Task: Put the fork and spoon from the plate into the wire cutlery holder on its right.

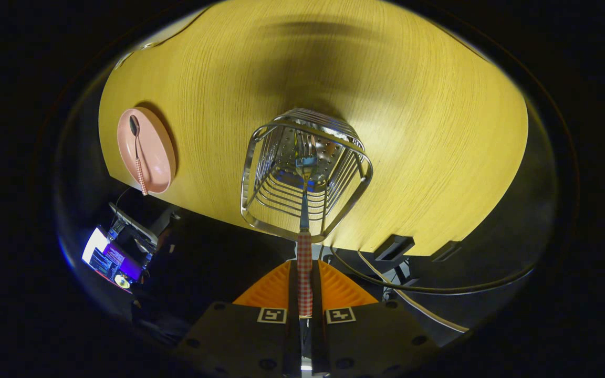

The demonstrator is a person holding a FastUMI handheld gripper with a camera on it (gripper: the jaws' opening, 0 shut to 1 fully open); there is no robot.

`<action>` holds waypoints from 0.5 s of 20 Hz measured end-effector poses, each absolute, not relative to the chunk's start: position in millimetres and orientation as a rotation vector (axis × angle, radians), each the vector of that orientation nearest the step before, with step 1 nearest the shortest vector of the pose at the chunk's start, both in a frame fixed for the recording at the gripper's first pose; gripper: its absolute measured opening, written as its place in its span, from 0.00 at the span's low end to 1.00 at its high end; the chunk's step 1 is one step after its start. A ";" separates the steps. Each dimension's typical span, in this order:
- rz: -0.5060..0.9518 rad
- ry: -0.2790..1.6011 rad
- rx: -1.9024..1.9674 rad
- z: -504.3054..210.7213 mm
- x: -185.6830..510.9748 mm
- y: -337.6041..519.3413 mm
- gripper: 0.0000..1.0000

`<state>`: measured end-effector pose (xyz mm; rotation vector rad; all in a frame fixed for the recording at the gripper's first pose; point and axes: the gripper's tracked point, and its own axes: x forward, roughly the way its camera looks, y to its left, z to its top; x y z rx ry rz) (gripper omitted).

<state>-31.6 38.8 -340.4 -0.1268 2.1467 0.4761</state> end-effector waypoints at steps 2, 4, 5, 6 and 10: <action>0.471 2.138 -0.120 -342.8 -29.9 37.8 0.15; 0.479 2.113 -0.109 -343.1 -25.3 38.2 0.17; 0.483 2.096 -0.100 -342.6 -23.0 38.3 0.22; 0.486 2.071 -0.086 -342.0 -21.2 39.4 0.34; 0.469 1.897 -0.020 -329.5 -1.6 37.9 0.35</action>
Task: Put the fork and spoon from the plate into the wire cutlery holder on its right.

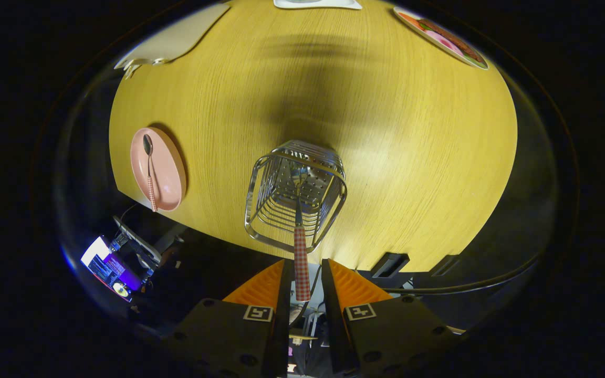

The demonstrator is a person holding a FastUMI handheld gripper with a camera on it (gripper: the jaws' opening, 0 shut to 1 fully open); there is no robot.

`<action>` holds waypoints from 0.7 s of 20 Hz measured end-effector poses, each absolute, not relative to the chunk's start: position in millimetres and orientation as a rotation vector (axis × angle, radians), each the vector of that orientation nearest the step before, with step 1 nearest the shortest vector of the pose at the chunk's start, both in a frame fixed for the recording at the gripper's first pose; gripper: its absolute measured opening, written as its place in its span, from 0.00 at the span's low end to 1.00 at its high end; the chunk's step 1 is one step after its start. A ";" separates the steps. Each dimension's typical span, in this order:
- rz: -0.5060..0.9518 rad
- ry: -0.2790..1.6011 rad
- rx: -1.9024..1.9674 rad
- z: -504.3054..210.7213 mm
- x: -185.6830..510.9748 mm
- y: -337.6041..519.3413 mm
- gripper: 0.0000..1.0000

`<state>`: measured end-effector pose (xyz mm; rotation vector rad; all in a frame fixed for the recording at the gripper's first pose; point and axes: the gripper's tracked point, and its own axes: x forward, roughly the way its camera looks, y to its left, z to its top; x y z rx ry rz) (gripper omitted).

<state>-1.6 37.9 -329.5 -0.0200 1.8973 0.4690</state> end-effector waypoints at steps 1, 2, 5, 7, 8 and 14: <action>0.465 1.846 0.007 -323.1 3.1 39.0 0.35; 0.470 1.799 0.026 -312.5 5.3 41.1 0.35; 0.522 1.687 0.075 -282.0 -1.1 59.2 0.35; 0.563 1.620 0.107 -262.4 -8.4 80.7 0.35; 0.589 1.587 0.130 -253.5 -12.0 96.5 0.35; 0.738 1.456 0.221 -231.3 -51.5 208.5 0.35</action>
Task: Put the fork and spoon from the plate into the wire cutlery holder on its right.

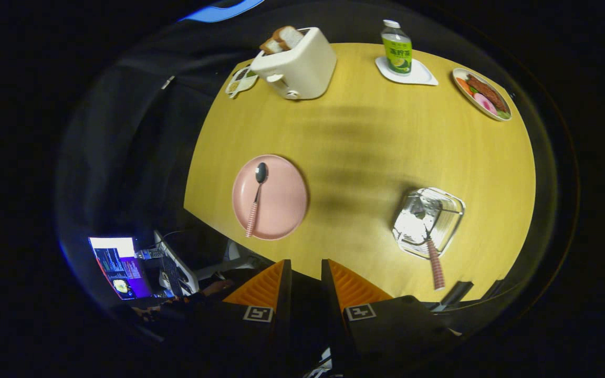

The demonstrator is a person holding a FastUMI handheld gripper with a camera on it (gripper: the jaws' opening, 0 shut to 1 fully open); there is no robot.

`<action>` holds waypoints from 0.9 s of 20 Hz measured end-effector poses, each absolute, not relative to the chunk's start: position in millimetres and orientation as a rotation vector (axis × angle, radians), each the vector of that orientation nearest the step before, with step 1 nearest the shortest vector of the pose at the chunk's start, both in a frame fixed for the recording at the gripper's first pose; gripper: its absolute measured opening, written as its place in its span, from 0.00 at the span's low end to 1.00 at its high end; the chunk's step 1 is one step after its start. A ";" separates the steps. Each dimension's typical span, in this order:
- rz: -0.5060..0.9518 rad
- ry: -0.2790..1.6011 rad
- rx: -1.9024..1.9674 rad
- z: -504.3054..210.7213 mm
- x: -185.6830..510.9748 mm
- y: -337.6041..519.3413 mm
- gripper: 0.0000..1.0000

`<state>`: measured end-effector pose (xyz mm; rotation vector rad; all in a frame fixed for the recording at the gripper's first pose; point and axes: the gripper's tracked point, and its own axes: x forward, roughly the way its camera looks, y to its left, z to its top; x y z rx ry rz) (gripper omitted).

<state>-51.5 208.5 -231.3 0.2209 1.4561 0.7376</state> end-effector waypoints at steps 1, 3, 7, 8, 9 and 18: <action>0.758 1.451 0.233 -231.6 -57.2 227.9 0.35; 0.791 1.460 0.258 -233.4 -67.3 258.7 0.35; 0.809 1.488 0.281 -252.1 -83.0 314.5 0.35; 0.802 1.500 0.282 -260.2 -85.5 327.2 0.35; 0.793 1.505 0.285 -268.0 -85.0 339.6 0.35; 0.701 1.530 0.172 -345.9 -90.5 391.3 0.35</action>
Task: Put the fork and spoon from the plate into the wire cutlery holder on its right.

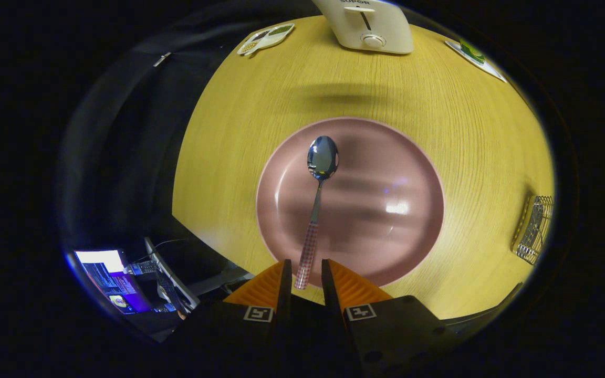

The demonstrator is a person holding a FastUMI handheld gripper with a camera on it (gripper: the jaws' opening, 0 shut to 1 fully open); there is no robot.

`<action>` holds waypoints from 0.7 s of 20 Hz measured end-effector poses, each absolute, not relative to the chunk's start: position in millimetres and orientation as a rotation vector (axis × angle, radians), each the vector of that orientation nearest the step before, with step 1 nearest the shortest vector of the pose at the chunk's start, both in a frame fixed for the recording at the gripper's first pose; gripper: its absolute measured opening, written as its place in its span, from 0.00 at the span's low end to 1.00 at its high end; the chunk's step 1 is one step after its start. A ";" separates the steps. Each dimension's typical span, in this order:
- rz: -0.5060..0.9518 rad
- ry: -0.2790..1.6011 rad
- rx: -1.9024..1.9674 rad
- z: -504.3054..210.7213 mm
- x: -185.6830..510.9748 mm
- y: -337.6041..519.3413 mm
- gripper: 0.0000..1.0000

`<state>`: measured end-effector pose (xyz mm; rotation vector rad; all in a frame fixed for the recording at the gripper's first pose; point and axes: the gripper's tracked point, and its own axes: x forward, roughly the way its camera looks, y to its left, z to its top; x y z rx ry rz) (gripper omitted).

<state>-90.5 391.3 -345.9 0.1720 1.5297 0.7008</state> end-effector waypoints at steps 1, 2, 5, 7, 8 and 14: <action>0.697 1.536 0.173 -350.4 -92.4 396.5 0.35; 0.691 1.543 0.174 -354.7 -93.9 400.5 0.35; 0.668 1.569 0.167 -370.2 -100.0 408.9 0.35; 0.661 1.584 0.154 -379.5 -101.9 411.3 0.32; 0.654 1.589 0.164 -379.8 -99.9 411.6 0.29; 0.648 1.568 0.269 -369.5 -90.6 410.1 0.13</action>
